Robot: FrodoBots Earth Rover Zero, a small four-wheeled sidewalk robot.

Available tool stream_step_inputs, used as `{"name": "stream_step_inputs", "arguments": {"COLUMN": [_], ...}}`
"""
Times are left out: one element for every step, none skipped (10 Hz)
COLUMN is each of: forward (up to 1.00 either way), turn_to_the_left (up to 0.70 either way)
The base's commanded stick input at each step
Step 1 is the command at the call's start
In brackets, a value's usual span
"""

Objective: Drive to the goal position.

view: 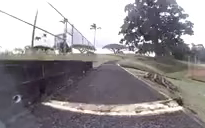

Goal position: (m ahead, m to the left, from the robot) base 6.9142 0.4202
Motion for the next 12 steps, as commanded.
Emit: {"name": "stream_step_inputs", "arguments": {"forward": [0.85,0.85,0.85,0.85,0.85,0.85,0.85,0.85,0.85,0.85,0.85,0.85], "turn_to_the_left": [0.00,0.00,0.00,0.00,0.00,0.00,0.00,0.00,0.00,0.00,-0.08,-0.24]}}
